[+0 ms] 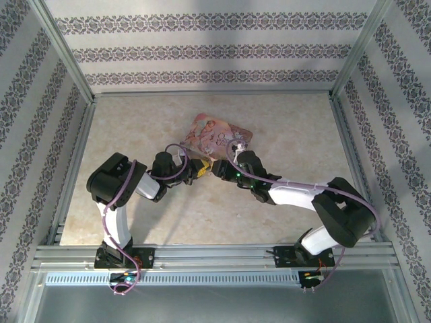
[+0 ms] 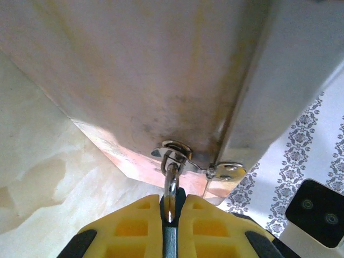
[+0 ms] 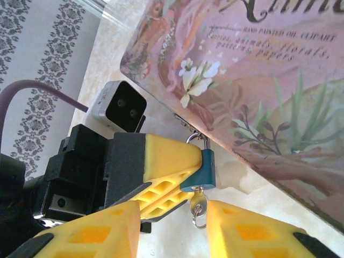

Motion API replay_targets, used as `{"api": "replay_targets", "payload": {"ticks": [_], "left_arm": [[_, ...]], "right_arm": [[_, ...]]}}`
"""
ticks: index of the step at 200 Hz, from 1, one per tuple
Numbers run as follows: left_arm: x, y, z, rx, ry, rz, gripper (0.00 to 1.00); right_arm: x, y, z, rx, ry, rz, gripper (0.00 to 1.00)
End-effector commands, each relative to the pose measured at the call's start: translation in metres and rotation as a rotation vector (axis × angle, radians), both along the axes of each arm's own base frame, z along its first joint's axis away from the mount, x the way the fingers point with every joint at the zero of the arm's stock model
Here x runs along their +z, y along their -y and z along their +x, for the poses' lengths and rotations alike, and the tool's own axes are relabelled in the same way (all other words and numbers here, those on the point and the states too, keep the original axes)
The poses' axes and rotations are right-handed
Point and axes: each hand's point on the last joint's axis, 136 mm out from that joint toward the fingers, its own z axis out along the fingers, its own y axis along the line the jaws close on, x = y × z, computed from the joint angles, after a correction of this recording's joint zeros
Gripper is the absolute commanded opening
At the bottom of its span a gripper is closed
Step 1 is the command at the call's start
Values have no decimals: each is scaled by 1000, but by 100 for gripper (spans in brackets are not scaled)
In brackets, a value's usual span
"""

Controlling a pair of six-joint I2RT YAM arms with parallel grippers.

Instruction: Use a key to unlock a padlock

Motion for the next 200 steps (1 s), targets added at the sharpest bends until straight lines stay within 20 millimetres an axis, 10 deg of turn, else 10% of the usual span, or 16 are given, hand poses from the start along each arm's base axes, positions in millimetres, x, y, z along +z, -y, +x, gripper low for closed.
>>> {"api": "replay_targets", "payload": {"ticks": [1, 106, 200], "left_arm": [[20, 7, 2, -23, 68, 10, 9], [27, 3, -8, -48, 37, 102, 9], [40, -7, -15, -25, 24, 178, 9]], "right_arm": [[13, 11, -1, 10, 86, -56, 41], [78, 67, -11, 33, 581, -505, 79], [94, 54, -36, 287, 1005, -860, 88]]}}
